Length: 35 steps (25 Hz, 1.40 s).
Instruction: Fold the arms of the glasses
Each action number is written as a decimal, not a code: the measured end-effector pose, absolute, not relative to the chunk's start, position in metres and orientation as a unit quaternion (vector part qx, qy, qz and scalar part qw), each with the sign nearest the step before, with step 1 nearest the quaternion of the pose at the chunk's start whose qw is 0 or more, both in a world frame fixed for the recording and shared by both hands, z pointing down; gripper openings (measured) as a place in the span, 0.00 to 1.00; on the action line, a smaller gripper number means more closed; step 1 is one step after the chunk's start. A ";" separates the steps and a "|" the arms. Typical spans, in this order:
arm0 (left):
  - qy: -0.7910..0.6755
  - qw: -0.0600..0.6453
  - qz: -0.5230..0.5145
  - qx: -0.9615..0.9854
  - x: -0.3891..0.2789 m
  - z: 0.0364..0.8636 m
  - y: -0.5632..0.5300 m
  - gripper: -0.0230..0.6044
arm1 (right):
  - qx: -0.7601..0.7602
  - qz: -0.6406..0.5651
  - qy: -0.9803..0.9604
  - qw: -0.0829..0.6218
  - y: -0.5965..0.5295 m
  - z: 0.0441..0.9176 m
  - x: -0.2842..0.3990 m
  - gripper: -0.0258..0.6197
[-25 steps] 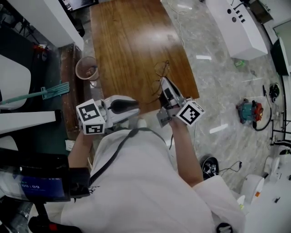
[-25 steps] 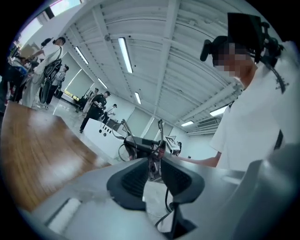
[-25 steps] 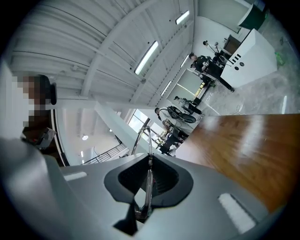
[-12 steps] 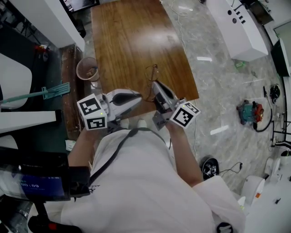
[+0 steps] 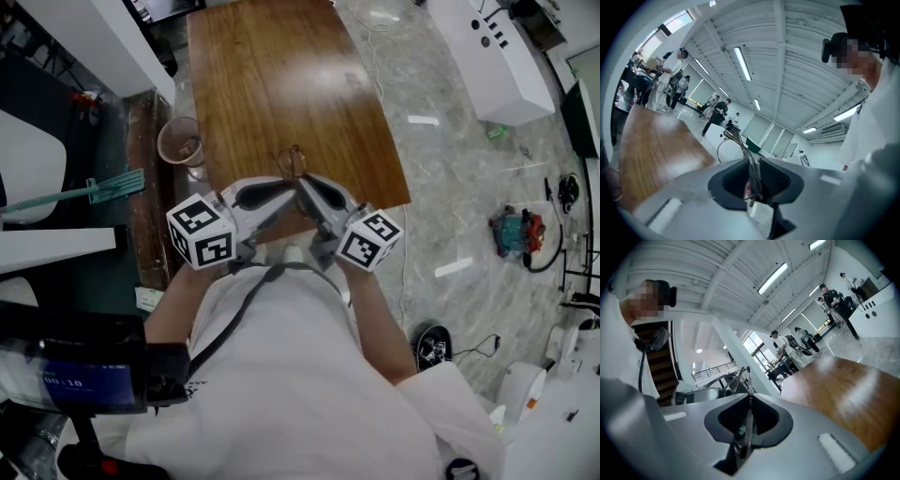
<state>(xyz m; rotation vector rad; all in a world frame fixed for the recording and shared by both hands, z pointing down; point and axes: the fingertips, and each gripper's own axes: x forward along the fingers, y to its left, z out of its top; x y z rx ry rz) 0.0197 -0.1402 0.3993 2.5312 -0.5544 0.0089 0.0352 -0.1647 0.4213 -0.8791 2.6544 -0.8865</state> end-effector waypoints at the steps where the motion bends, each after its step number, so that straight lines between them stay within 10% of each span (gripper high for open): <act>1: -0.213 0.274 0.004 0.938 0.018 0.402 -0.139 0.20 | -0.307 -0.300 0.897 0.104 -0.167 0.423 0.037 0.09; 5: -0.213 0.279 -0.004 0.936 0.011 0.404 -0.131 0.25 | -0.327 -0.306 0.887 0.109 -0.175 0.430 0.049 0.09; 7: -0.187 0.284 -0.037 0.940 0.011 0.392 -0.126 0.05 | -0.318 -0.303 0.892 0.103 -0.175 0.430 0.047 0.09; 25: -0.170 0.339 -0.105 0.919 0.006 0.392 -0.147 0.05 | -0.255 -0.327 0.905 0.102 -0.172 0.435 0.023 0.09; 35: -0.319 0.288 0.038 0.902 -0.039 0.473 -0.184 0.05 | -0.302 -0.167 0.928 -0.143 -0.231 0.523 0.039 0.09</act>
